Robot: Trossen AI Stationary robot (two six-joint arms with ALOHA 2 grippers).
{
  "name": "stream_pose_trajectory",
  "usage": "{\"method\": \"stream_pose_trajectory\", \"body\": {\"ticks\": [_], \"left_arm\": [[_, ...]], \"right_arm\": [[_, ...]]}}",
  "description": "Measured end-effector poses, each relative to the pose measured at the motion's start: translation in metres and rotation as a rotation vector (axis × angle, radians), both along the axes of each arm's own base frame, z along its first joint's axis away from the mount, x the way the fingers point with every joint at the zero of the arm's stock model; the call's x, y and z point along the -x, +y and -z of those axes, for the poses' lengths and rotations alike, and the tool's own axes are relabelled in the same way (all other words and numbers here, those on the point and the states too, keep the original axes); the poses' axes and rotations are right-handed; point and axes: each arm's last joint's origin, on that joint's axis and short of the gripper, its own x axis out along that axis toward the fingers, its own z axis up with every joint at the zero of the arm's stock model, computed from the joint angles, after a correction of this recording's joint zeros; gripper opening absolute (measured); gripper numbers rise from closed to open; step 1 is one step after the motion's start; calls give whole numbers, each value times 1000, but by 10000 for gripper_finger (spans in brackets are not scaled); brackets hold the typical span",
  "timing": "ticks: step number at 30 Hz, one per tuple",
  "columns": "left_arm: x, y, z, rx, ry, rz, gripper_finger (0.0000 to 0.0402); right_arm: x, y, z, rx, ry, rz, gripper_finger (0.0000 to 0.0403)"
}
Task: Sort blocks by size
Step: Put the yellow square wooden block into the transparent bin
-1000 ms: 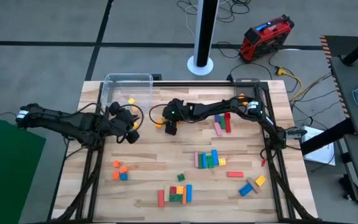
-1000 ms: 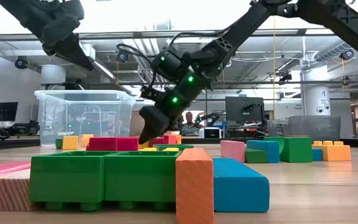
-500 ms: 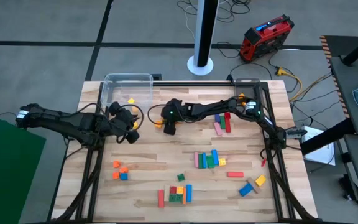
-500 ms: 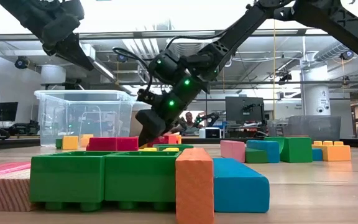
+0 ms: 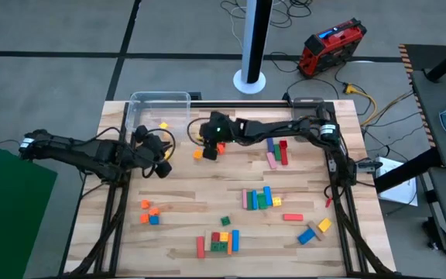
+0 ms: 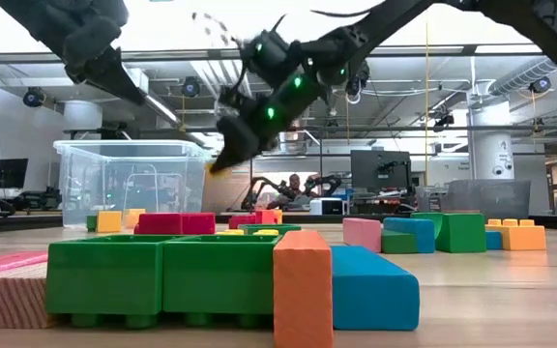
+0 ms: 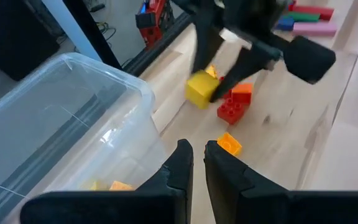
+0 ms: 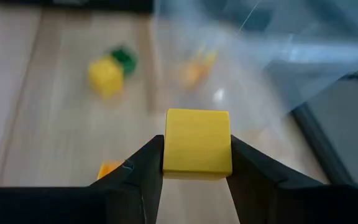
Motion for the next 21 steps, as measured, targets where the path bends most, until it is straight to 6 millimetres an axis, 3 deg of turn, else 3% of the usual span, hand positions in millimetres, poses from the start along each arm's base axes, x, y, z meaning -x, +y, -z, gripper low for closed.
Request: {"method": "stream_pose_trajectory", "body": {"ticks": [12, 21], "left_arm": [[26, 5, -31, -9, -114, -6, 20], [33, 6, -35, 0, -154, -12, 20]], "right_arm": [[-11, -32, -55, 76, -360, -8, 127], [-51, -51, -49, -21, -448, -44, 168]]}}
